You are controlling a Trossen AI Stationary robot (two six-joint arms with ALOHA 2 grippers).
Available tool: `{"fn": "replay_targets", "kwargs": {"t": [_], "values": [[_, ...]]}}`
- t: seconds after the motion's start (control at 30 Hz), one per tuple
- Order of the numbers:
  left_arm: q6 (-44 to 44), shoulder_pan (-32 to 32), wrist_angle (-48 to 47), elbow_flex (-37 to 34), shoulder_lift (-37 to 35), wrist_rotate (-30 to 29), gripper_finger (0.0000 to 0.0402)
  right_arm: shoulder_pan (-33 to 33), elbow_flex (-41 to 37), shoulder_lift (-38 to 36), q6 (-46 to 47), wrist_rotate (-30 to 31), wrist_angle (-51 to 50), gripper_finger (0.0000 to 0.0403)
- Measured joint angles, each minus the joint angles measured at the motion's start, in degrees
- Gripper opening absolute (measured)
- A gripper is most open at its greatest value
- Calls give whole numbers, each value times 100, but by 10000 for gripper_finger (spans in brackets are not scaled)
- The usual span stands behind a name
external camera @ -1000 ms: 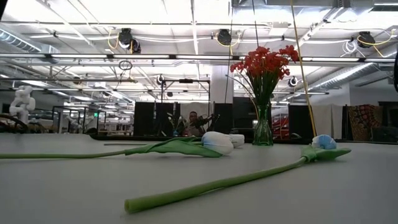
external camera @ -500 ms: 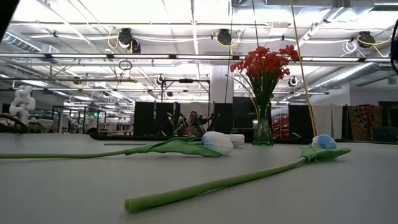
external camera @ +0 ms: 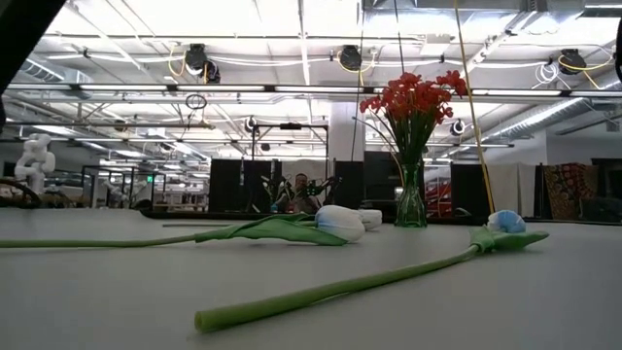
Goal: Sort flowers into vase by color
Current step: Put the white flowers into the transparent vase
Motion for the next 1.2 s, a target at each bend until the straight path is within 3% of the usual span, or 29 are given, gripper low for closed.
{"fn": "replay_targets", "kwargs": {"t": [0.13, 0.4, 0.5, 0.67, 0.77, 1.0, 1.2], "values": [[321, -37, 144, 3, 35, 284, 237, -165, -1, 33, -71, 2, 5, 10], [394, -42, 68, 1, 38, 288, 195, -649, 1, 208, -111, -3, 115, 11], [545, -37, 71, 1, 38, 281, 148, -769, 0, 274, -113, -10, 109, 11], [679, -26, 45, 1, 38, 234, 23, -798, -1, 242, -80, -52, 90, 15], [658, -38, -94, 1, 36, 205, 16, -794, -1, 151, 192, -97, -112, 26], [475, -126, -451, 1, 36, 68, 9, -798, -1, -454, 651, -1089, -1167, 89], [363, -129, -486, 1, 36, -15, 9, -800, 15, -839, 655, -1620, -1246, 129]]}}
